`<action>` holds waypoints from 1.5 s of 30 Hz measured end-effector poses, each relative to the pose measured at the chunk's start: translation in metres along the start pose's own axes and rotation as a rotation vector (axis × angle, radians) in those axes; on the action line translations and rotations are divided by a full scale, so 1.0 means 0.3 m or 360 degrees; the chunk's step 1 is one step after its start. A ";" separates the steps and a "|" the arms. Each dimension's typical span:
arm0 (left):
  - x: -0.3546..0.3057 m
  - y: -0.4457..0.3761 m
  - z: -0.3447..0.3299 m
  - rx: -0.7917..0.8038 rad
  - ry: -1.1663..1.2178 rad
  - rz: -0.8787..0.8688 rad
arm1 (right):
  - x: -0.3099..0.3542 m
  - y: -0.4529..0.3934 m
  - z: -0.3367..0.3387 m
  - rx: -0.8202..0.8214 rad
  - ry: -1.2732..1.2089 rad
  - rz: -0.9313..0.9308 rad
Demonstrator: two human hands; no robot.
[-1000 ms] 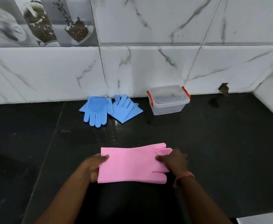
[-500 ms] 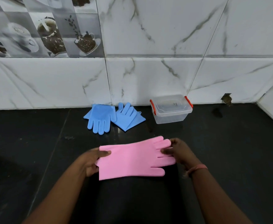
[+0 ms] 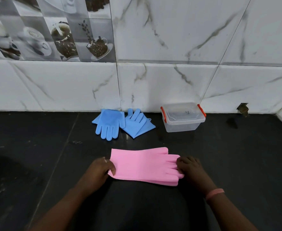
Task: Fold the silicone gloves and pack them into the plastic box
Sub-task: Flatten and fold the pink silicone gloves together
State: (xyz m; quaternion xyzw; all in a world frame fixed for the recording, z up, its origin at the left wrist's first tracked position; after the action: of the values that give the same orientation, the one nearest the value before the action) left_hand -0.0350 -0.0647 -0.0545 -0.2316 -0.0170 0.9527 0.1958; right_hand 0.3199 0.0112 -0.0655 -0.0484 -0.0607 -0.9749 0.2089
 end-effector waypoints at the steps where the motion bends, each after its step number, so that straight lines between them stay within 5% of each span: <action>1: 0.003 0.013 -0.006 -0.0031 0.0031 0.0034 | -0.002 -0.002 -0.017 0.0080 -0.0014 -0.0024; 5: 0.016 0.037 -0.016 -0.0042 0.0198 0.0223 | -0.005 -0.039 0.001 0.0326 -0.0005 -0.0163; 8: 0.030 0.040 0.008 -0.0291 0.0336 0.0467 | -0.012 -0.082 0.090 0.0110 -0.0084 -0.0414; 11: 0.085 0.068 0.026 -0.0797 0.0561 0.1050 | 0.033 -0.108 0.144 -0.0223 -0.0448 -0.0615; 13: 0.115 0.094 0.012 -0.0920 0.0713 0.1503 | 0.131 -0.122 0.130 -0.0291 -0.0590 -0.0545; 16: 0.140 0.102 -0.008 -0.0873 0.0842 0.1737 | 0.296 -0.124 0.032 -0.0304 -0.0600 -0.0312; 19: 0.109 0.100 -0.044 -0.0770 0.0929 0.1794 | 0.367 -0.110 -0.099 -0.0106 -0.0299 -0.0308; 25: 0.026 0.121 -0.091 -0.0658 0.0775 0.1714 | 0.416 -0.176 -0.082 -0.0108 -0.0117 -0.0423; 32: -0.002 0.154 -0.101 -0.0669 0.0792 0.1640 | 0.707 -0.345 -0.055 0.0087 -0.0602 -0.0050; 37: -0.032 0.179 -0.111 -0.0955 0.0928 0.1617 | 0.736 -0.404 -0.069 0.0173 -0.0732 -0.0155; 45: -0.039 0.193 -0.102 -0.0882 0.0875 0.1701 | 0.698 -0.428 -0.083 0.0252 -0.1152 -0.0281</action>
State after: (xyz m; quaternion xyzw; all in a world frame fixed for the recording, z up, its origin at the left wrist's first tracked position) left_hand -0.0330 -0.1244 -0.0838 -0.4847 -0.0936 0.7853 -0.3735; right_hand 0.0751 0.0399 -0.0775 -0.3678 -0.2097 -0.9013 0.0922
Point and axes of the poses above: each hand's wrist, its own y-axis away from the middle knuckle, its own z-axis out of the back of the hand, x = y × z, the point moved 7 cm from there along -y, towards the middle knuckle, and after that the axes turned 8 degrees about -z, right-handed, at the moved point
